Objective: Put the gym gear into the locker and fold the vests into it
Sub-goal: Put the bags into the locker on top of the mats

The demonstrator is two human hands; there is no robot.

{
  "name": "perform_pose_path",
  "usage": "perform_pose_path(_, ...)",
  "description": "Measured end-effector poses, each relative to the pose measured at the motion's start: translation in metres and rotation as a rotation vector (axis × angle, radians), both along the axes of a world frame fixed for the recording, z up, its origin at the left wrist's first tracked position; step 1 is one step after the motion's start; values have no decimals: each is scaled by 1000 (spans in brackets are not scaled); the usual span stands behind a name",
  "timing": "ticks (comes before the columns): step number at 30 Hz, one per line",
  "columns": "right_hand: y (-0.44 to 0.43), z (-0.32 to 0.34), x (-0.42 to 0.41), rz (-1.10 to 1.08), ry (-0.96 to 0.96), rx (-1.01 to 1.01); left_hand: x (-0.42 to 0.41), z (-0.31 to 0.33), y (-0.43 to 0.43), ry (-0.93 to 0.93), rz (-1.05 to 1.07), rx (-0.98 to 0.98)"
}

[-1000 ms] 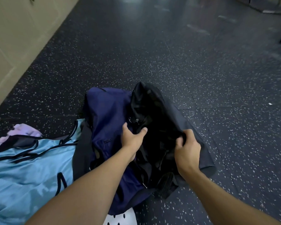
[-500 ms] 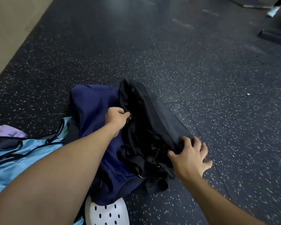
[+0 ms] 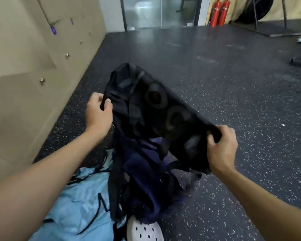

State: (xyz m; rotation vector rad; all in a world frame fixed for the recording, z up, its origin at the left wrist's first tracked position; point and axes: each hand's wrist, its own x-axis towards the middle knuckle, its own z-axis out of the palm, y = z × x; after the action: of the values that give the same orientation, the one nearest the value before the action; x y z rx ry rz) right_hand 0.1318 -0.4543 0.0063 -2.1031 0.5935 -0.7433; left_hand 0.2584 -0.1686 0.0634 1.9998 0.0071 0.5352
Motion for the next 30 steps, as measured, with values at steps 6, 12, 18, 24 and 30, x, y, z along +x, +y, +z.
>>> perform_pose_path(6, 58, 31, 10, 245, -40, 65, -43, 71, 120, -51, 149, 77)
perform_pose_path(12, 124, 11, 4, 518, 264, 39, -102, 24, 215, 235, 238, 114)
perform_pose_path(18, 165, -24, -5, 593, 612, -389, -142, -66, 265, 550, 350, 54)
perform_pose_path(24, 211, -24, 3, 776, 482, -517, -156, -82, 268, 640, 199, 27)
perform_pose_path(30, 254, -36, 16, 875, 442, -661, -142, -84, 264, 518, 187, 155)
